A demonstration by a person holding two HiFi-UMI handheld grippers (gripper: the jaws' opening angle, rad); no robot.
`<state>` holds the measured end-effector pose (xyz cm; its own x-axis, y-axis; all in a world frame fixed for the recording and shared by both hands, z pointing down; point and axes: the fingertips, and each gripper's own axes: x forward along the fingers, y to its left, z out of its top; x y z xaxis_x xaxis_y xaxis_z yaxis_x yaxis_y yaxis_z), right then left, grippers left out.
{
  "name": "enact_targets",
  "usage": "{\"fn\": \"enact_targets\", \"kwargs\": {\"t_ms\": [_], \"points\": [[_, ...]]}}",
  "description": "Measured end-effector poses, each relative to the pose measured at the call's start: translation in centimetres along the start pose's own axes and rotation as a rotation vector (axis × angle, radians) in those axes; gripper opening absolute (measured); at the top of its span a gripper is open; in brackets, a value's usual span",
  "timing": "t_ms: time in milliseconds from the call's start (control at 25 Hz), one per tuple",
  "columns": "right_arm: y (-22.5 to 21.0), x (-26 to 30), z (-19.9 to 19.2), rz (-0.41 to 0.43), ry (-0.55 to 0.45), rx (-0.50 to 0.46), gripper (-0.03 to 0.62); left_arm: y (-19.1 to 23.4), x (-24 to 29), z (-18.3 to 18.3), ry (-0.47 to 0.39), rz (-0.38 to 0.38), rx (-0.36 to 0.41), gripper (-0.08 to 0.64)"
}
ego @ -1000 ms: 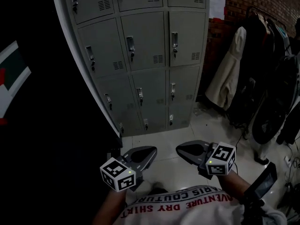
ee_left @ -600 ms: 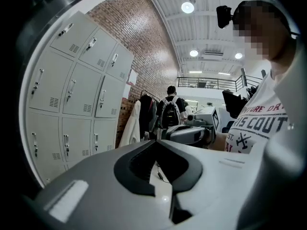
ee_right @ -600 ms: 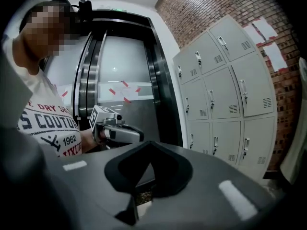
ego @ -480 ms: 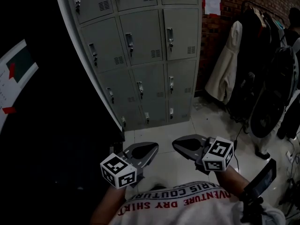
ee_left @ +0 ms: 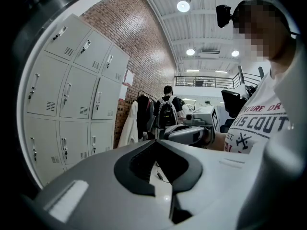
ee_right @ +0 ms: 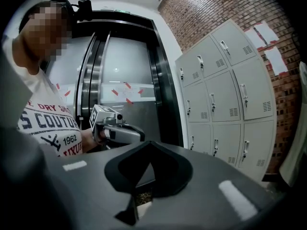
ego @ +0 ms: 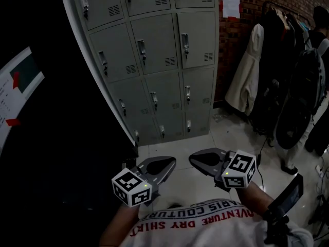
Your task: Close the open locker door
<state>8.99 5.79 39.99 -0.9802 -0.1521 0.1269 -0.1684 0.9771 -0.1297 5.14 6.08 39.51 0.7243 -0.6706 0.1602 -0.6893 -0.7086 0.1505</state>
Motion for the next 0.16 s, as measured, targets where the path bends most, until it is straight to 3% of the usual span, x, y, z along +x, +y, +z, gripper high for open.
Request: {"fn": "enact_targets", "kwargs": {"t_ms": [160], "points": [[0.10,0.15,-0.05,0.002,0.001,0.002,-0.005,-0.13,0.00,0.14,-0.001,-0.010,0.003,0.003]]}}
